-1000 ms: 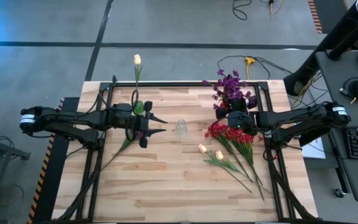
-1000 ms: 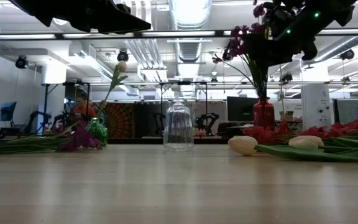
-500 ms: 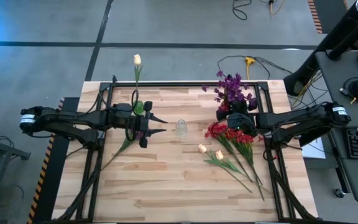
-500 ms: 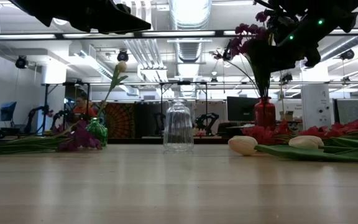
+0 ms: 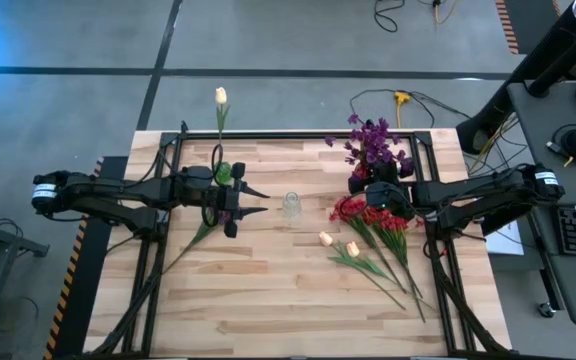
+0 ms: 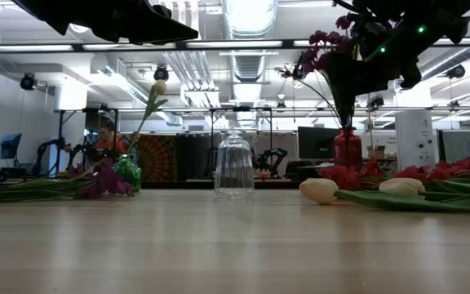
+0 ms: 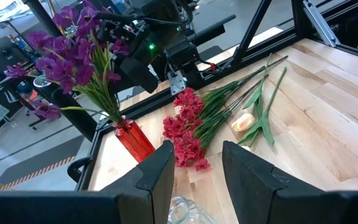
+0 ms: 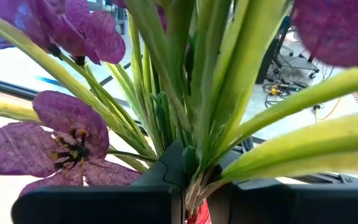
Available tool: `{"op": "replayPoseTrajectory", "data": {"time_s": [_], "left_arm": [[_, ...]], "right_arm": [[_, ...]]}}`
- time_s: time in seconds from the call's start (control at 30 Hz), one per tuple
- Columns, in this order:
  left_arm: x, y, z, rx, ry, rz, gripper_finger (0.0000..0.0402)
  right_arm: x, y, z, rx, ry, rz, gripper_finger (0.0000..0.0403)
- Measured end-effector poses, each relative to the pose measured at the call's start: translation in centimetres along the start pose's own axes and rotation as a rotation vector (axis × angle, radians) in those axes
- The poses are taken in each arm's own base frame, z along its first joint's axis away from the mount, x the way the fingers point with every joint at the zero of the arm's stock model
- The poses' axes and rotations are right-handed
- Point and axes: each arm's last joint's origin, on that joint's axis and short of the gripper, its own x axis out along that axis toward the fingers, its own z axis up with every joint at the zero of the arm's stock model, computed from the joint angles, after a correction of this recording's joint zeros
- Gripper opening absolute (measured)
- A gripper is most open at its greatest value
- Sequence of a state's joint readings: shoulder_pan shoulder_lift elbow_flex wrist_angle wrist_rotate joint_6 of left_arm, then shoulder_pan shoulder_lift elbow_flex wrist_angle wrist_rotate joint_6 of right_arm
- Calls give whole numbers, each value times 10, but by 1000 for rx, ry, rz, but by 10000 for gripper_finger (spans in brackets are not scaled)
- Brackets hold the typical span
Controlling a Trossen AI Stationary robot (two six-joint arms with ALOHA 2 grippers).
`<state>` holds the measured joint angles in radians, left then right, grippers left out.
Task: Sort flowers into vase by color
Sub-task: Put the bottom violet flowers into the red vase
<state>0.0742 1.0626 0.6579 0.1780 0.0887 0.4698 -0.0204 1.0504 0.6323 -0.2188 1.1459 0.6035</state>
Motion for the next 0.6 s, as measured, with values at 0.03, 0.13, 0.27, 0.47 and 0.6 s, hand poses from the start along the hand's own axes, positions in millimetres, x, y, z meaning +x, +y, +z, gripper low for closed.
{"op": "replayPoseTrajectory", "data": {"time_s": [0.03, 0.13, 0.27, 0.47, 0.6], "left_arm": [[0, 0, 0, 0, 0, 0, 118], [0, 0, 0, 0, 0, 0, 118], [0, 0, 0, 0, 0, 0, 118], [0, 0, 0, 0, 0, 0, 118], [0, 0, 0, 0, 0, 0, 118]], "right_arm": [[0, 0, 0, 0, 0, 1, 28], [0, 0, 0, -1, 2, 2, 28], [0, 0, 0, -2, 3, 2, 28], [1, 0, 0, 6, 14, 12, 28], [4, -1, 0, 8, 23, 8, 28]]}}
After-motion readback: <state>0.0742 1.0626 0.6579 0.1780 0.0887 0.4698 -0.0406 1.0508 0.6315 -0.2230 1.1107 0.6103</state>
